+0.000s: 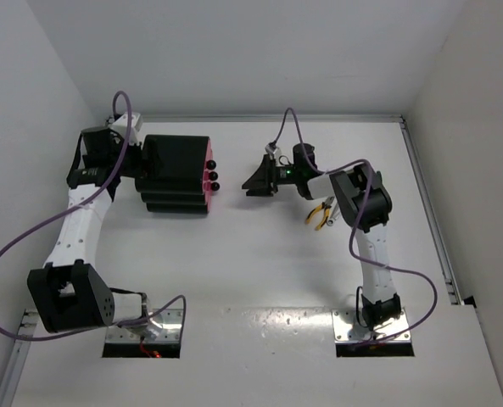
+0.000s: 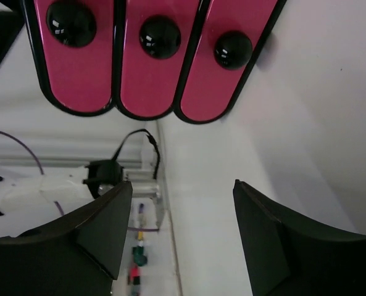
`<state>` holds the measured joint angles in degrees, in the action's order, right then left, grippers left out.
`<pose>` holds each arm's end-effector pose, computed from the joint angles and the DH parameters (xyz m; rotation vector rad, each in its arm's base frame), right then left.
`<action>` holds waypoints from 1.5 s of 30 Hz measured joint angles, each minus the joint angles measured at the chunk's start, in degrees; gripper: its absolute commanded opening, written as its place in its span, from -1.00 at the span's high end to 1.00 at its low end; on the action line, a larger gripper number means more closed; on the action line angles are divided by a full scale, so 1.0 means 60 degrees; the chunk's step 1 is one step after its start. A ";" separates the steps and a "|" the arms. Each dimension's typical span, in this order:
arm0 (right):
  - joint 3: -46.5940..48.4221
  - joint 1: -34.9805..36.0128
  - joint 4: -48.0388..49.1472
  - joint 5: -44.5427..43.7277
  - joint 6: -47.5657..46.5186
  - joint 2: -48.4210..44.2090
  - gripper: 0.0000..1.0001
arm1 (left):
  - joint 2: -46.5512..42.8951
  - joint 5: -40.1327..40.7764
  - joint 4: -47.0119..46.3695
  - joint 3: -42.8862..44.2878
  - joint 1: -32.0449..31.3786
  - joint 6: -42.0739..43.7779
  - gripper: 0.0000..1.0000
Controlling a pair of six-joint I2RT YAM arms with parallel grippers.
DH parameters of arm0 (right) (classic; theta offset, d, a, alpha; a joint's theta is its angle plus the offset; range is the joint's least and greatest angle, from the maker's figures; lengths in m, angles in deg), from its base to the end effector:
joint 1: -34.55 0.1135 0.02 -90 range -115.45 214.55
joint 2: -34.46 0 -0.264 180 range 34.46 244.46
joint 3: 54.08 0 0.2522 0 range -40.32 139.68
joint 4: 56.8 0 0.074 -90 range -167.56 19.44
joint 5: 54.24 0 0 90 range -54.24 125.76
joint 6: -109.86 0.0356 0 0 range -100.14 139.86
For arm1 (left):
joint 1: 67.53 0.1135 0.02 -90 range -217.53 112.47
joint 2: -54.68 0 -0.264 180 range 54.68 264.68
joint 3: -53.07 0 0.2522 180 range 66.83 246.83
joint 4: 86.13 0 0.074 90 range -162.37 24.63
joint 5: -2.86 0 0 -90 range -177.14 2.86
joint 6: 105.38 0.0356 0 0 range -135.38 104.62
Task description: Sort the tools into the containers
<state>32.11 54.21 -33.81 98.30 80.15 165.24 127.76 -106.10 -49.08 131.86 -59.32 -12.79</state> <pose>0.4189 0.1832 0.1031 -0.0837 2.2693 1.8934 0.2848 0.0294 0.3352 0.0931 2.0917 -0.2363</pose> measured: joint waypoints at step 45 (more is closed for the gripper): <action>0.4874 0.1275 0.1428 -0.1096 0.3577 0.4153 0.00 | 0.0976 0.0849 -0.0419 0.0000 -0.0262 -0.0240 -0.71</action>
<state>61.35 61.86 -25.24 91.72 101.61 190.16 133.62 -101.01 -51.60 131.86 -60.90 -14.23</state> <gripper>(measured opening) 0.502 0.857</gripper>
